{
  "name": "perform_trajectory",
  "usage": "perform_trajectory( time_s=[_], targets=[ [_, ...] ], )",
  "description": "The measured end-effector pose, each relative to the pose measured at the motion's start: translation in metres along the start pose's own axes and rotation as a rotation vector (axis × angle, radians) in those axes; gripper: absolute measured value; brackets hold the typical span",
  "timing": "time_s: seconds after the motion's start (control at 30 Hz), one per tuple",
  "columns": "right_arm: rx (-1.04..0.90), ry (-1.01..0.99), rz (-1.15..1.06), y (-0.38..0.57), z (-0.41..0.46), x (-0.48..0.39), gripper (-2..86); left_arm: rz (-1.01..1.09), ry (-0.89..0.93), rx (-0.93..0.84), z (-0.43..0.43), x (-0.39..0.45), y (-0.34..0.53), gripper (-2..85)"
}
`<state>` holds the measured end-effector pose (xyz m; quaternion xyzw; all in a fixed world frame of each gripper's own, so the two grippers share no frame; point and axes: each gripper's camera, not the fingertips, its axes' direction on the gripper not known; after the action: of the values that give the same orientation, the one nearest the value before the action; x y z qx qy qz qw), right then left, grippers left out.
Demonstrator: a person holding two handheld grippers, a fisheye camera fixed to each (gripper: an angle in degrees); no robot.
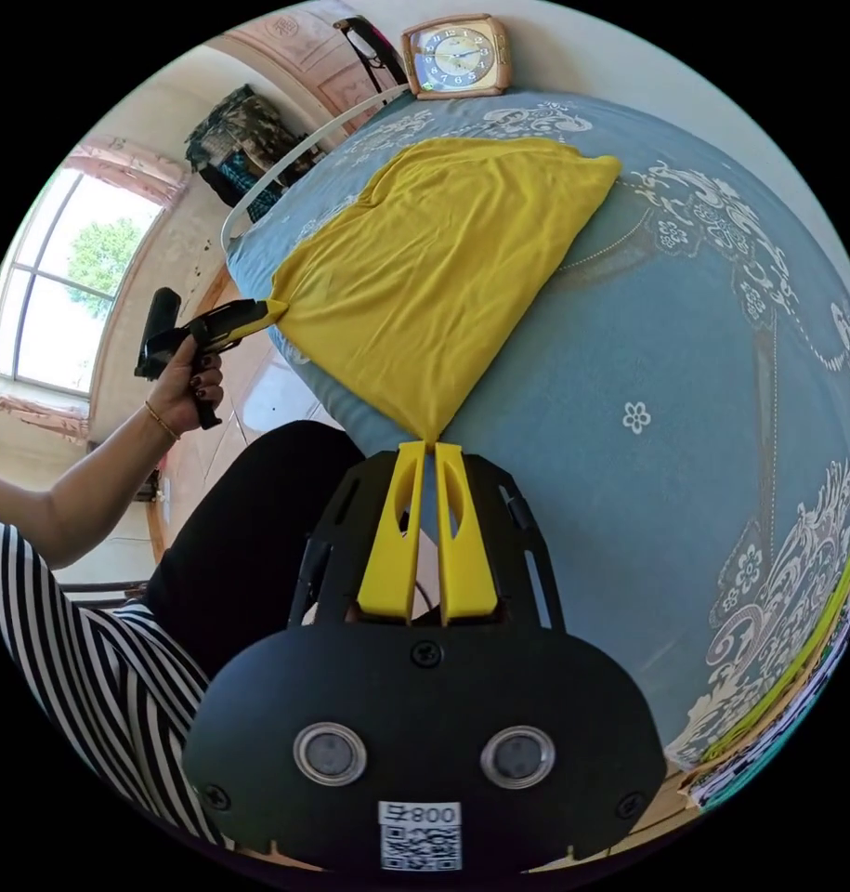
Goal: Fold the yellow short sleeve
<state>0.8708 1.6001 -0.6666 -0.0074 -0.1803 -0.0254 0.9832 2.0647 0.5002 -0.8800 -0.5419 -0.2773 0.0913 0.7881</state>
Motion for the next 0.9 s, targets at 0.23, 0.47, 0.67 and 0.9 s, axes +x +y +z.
perform_trajectory(
  time_s=[0.23,0.47,0.67,0.9],
  targets=[
    [0.03,-0.196,0.141,0.022,-0.028,0.038,3.3,0.09,0.079,-0.054,0.008,0.026,0.013,0.8],
    [0.059,-0.517,0.345,0.025,-0.027,0.087,7.6,0.252,0.151,-0.204,0.037,0.067,0.021,3.8],
    [0.1,-0.758,0.42,0.035,-0.028,0.104,3.4,0.145,0.344,-0.377,0.068,0.053,0.011,9.5],
    [0.161,-0.856,0.38,0.04,-0.068,0.102,2.9,-0.211,0.726,-0.336,0.108,0.015,0.0,6.2]
  ],
)
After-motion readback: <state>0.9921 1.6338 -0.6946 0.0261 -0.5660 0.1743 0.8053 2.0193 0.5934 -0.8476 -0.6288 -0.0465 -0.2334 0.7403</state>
